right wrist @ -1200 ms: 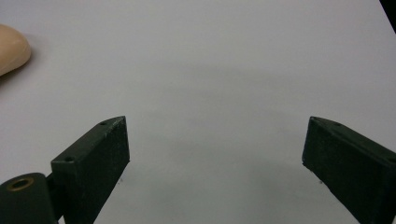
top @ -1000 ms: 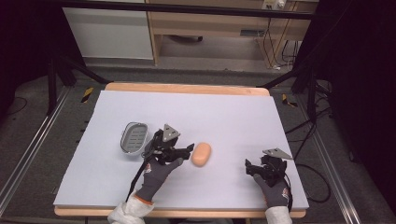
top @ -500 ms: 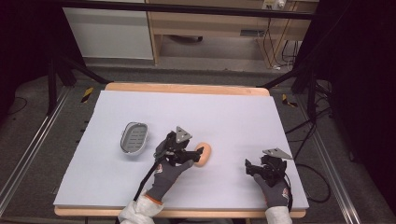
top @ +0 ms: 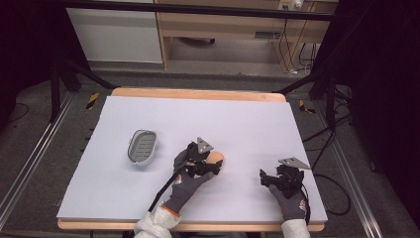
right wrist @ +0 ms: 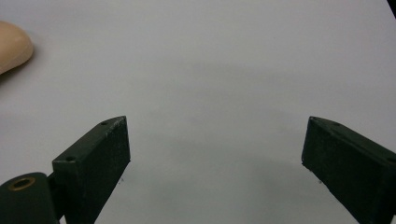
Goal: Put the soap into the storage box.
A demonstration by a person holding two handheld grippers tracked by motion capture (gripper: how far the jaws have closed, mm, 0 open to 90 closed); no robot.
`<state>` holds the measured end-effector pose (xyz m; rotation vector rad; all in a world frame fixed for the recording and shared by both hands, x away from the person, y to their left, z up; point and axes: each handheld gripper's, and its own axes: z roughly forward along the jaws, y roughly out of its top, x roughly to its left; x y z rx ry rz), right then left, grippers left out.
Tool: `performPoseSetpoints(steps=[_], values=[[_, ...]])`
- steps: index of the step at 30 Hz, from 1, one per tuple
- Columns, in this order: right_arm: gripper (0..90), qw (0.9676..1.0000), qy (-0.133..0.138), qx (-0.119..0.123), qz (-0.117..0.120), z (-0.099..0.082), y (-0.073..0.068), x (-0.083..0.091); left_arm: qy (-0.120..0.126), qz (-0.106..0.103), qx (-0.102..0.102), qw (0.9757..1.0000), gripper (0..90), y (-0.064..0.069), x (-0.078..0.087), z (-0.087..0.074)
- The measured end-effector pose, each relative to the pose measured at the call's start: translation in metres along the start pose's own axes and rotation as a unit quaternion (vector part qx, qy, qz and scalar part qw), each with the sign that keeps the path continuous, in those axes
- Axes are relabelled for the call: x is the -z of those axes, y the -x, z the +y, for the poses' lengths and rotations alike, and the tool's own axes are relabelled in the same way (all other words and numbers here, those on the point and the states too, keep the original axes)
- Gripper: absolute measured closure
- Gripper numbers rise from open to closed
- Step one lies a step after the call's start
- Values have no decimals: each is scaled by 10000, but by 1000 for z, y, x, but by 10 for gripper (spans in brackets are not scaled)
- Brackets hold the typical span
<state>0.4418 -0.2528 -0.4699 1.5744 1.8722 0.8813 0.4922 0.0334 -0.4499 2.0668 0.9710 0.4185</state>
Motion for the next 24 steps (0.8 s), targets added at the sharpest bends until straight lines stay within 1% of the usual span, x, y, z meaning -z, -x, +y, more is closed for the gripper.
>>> performPoseSetpoints(steps=[7,11,16,18,21,24], values=[[80,10000,-9,14,2,0,0,0,-193,20,5,9998,272,1,-11,-3],[80,10000,-12,14,1,0,0,0,-251,33,52,9997,264,1,-15,-4],[80,10000,-29,3,3,0,0,0,-349,46,37,9994,258,1,-19,-5],[80,10000,-30,11,5,0,0,0,-340,52,55,9994,257,2,-20,-5],[80,10000,-27,22,12,0,0,0,-416,36,64,9991,257,3,-25,-7],[80,10000,-41,26,11,0,0,-1,-473,91,17,9988,252,5,-29,-8]])
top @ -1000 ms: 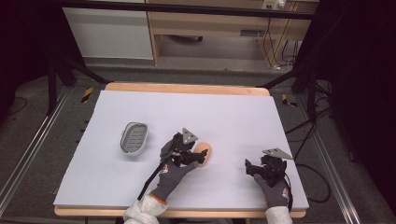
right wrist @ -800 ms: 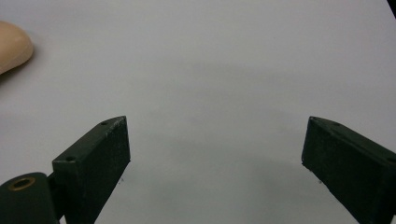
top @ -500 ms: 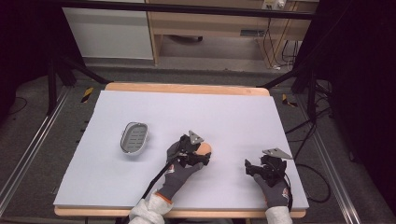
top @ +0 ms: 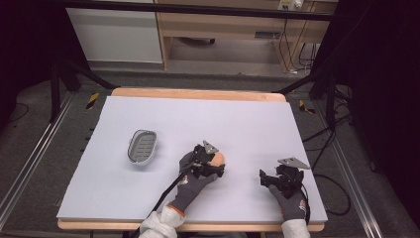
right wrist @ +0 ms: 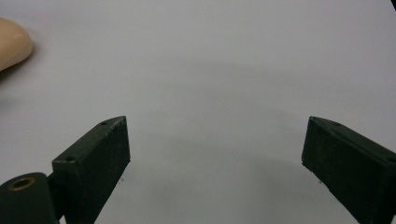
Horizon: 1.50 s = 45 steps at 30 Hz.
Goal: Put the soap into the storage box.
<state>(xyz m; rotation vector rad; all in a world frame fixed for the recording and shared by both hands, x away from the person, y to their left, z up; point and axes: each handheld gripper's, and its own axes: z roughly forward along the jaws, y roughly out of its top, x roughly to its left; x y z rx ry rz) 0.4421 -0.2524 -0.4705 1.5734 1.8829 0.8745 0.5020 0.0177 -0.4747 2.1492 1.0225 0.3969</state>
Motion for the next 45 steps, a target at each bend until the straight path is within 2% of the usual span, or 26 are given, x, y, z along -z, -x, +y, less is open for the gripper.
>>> performPoseSetpoints(steps=[6,14,19,33,42,45], values=[[80,10000,-2,23,4,0,0,-1,-63,0,90,9999,261,-1,-5,-1],[81,10000,-1,28,7,0,0,-1,-89,60,102,9999,270,0,-6,0],[81,10000,-8,32,2,0,0,-1,-152,250,-3,9996,290,4,-7,1],[82,10000,-32,-2,17,0,0,-1,-213,372,126,9990,309,6,-8,3],[83,10000,-37,-10,33,0,0,-1,-248,240,153,9993,314,4,-4,3],[83,10000,-37,-11,40,-1,1,0,-205,196,99,9995,315,4,2,4]])
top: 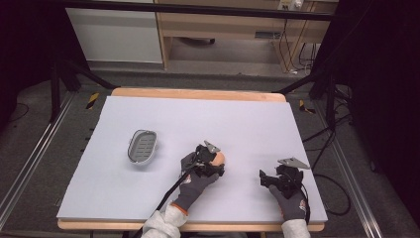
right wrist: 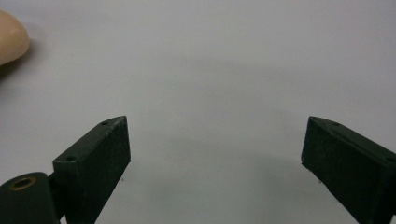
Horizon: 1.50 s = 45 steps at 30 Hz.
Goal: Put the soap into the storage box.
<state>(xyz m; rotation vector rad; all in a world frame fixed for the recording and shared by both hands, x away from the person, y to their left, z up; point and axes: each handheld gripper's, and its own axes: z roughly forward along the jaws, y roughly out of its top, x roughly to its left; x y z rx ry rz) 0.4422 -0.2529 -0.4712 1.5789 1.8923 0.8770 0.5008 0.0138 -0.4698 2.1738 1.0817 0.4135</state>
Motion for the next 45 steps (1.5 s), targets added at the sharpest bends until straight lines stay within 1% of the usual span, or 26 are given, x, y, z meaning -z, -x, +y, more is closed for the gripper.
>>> performPoseSetpoints(steps=[3,5,8,9,10,12,13,14,16,17,18,22,24,25,26,27,28,30,31,35,39,42,43,45], values=[[83,10000,14,0,-2,0,0,0,40,-30,-62,10000,316,-1,8,1],[83,10000,18,7,-2,0,0,0,69,-30,-37,10000,317,-1,11,1],[82,10000,17,-8,-7,0,0,1,126,-78,-51,9999,317,-7,23,2],[82,10000,17,-8,-7,0,0,1,126,-78,-51,9999,317,-7,23,2],[83,10000,17,-9,-6,0,0,1,172,-103,-27,9998,318,-9,29,2],[82,10000,23,8,-5,0,1,0,234,-117,5,9997,318,-12,35,3],[82,10000,23,7,-4,0,1,0,229,-119,-27,9997,318,-13,38,3],[82,10000,18,0,-2,0,1,1,269,-121,12,9996,319,-14,41,3],[82,10000,20,-5,-2,0,1,1,284,-149,28,9995,319,-17,46,3],[82,10000,20,-10,3,0,1,1,284,-149,28,9995,319,-17,46,3],[82,10000,20,-9,2,0,1,1,305,-154,25,9994,319,-19,52,2],[82,10000,19,1,-2,0,1,0,354,-169,10,9992,320,-24,63,1],[82,10000,17,-18,4,0,1,1,380,-158,21,9992,320,-26,68,1],[82,10000,17,-18,4,0,1,1,380,-158,21,9992,320,-26,68,1],[83,10000,19,-15,3,0,1,1,398,-147,20,9991,320,-29,74,0],[83,10000,19,-15,3,0,1,1,398,-147,20,9991,321,-29,74,0],[82,10000,17,-10,1,0,1,1,423,-129,28,9990,321,-32,79,-1],[82,10000,19,-8,3,0,1,1,474,-105,39,9988,321,-35,84,-2],[82,10000,19,-8,3,0,1,1,474,-105,39,9988,321,-35,84,-2],[83,10000,29,-1,-12,0,0,1,563,-95,124,9983,321,-42,93,-5],[83,10000,40,-4,-6,0,0,2,614,-4,190,9979,321,-53,103,-8],[82,10000,44,2,-10,0,0,2,669,40,241,9975,322,-60,109,-10],[83,10000,41,2,-10,0,0,1,669,40,241,9975,322,-60,109,-10],[83,10000,34,12,2,0,0,1,699,89,279,9971,322,-67,114,-11]])
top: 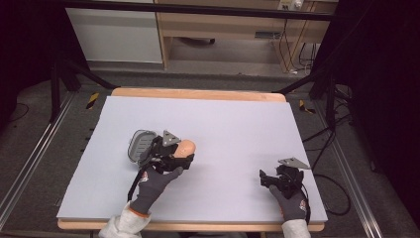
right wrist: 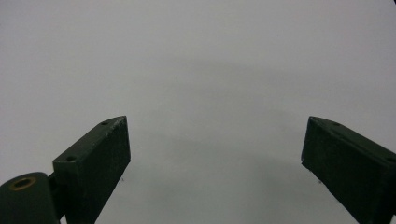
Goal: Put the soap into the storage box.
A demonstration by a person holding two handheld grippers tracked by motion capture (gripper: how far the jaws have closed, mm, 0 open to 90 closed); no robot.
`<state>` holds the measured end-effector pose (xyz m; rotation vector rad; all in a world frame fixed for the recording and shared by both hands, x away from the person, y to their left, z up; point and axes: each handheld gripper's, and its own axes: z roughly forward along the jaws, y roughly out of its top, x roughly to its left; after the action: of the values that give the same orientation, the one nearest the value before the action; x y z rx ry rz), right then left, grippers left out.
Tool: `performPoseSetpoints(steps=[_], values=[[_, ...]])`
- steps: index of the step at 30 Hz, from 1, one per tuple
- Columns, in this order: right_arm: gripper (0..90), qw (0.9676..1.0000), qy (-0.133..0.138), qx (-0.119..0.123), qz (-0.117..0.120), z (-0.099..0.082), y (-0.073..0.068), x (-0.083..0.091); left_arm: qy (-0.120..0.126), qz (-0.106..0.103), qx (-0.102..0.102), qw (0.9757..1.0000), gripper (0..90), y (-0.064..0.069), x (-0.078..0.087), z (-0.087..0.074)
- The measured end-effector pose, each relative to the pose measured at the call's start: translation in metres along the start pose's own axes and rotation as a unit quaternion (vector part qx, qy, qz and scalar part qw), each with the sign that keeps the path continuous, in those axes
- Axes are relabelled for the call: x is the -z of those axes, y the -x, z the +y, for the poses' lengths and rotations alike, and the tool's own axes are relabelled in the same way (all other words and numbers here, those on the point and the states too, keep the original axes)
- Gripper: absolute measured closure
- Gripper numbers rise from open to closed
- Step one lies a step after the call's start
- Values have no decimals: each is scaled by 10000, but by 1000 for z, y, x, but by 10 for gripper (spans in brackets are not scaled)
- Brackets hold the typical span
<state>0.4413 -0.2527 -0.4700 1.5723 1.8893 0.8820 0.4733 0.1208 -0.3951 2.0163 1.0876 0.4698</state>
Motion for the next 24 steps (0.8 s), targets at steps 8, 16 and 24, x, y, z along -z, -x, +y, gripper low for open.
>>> performPoseSetpoints(steps=[8,16,24], values=[[83,10000,15,36,1,0,0,0,65,130,101,9998,322,-17,12,-1],[83,10000,12,63,-15,0,-1,0,135,229,211,9994,323,-30,20,-2],[83,10000,17,78,0,0,-1,0,207,371,329,9986,323,-47,30,-3]])
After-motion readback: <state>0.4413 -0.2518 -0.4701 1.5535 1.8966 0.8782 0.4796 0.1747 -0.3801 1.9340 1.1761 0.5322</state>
